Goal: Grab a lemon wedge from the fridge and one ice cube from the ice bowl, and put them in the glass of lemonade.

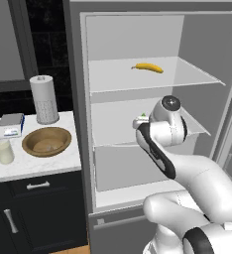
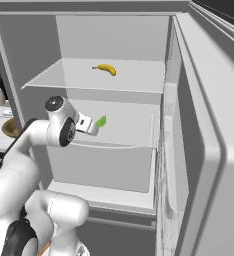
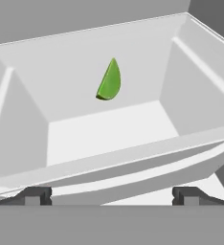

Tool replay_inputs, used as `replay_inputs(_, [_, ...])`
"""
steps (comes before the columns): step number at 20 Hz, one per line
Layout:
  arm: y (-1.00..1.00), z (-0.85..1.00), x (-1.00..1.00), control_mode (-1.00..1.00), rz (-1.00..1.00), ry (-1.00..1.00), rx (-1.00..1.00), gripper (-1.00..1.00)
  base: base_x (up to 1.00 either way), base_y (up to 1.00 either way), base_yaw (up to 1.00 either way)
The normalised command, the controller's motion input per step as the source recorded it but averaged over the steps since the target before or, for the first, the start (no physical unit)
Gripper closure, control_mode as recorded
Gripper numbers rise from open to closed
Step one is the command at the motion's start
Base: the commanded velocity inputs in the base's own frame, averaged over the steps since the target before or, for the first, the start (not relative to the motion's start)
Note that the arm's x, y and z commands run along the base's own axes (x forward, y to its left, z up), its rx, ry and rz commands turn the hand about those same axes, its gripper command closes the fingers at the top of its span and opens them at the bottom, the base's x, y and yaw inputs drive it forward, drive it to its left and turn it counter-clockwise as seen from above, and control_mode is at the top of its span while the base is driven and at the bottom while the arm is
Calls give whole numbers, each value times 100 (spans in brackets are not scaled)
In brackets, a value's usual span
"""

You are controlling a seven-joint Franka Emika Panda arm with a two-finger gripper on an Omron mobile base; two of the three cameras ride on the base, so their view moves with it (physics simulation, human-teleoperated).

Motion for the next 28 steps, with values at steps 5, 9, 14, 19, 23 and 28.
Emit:
replay_inputs(5, [0, -1, 16, -100, -2, 0, 0, -100, 0, 0, 0])
replay_inputs(9, [0, -2, 6, -100, -6, -3, 0, -100, 0, 0, 0])
replay_inputs(14, [0, -1, 14, -100, -6, -5, 0, -100, 0, 0, 0])
replay_inputs(19, [-12, -1, 9, -100, -5, -6, 0, -100, 0, 0, 0])
replay_inputs(23, [-24, 0, 0, -100, -4, -2, 0, -100, 0, 0, 0])
replay_inputs(28, [-11, 0, 1, -100, -4, 0, 0, -100, 0, 0, 0])
